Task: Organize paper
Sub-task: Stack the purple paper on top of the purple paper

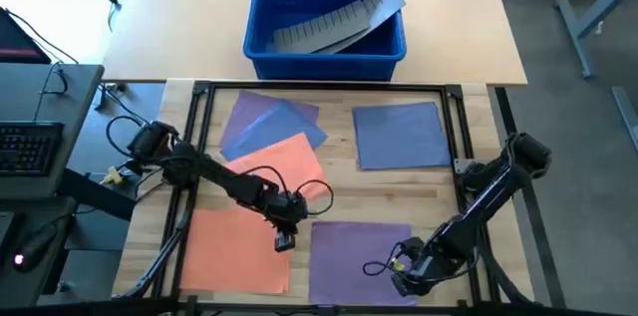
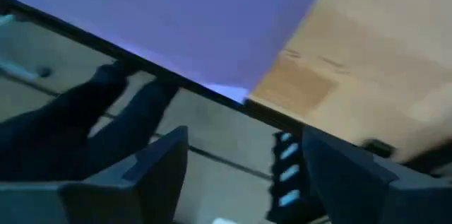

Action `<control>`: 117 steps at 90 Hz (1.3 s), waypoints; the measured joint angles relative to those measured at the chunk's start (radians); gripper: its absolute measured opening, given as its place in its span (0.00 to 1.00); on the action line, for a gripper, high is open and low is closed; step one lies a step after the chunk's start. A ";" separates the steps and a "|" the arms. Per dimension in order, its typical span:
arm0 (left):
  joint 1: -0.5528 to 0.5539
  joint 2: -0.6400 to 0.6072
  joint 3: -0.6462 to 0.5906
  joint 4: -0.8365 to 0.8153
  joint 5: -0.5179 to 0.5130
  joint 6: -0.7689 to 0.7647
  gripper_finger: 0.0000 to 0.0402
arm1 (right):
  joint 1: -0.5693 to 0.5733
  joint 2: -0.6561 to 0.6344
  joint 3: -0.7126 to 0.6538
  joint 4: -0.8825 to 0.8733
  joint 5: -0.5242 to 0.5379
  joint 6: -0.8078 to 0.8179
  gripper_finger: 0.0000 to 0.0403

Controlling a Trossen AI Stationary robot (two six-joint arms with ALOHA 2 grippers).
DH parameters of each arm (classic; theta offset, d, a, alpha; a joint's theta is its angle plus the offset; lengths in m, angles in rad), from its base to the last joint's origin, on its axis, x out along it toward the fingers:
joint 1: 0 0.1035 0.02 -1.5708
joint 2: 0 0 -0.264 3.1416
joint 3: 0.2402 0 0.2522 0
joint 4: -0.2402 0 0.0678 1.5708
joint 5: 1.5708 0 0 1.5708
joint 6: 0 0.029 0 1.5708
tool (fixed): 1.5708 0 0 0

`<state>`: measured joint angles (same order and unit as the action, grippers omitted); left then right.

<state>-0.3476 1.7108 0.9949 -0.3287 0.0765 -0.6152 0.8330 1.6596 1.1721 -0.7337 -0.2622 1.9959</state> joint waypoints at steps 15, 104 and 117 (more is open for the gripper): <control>0.001 -0.103 0.053 -0.145 -0.101 -0.056 0.00 | -0.026 -0.001 0.004 0.097 0.298 -0.144 0.61; -0.082 -0.422 0.066 -0.644 -0.326 -0.501 0.00 | -0.248 0.204 -0.147 0.160 0.283 -0.798 0.00; -0.082 -0.422 0.066 -0.644 -0.326 -0.522 0.00 | -0.258 0.174 -0.152 0.161 0.277 -0.825 0.00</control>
<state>-0.4294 1.2892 1.0611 -0.9730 -0.2497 -1.1377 0.5745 1.8340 1.0201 -0.5732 0.0150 1.1710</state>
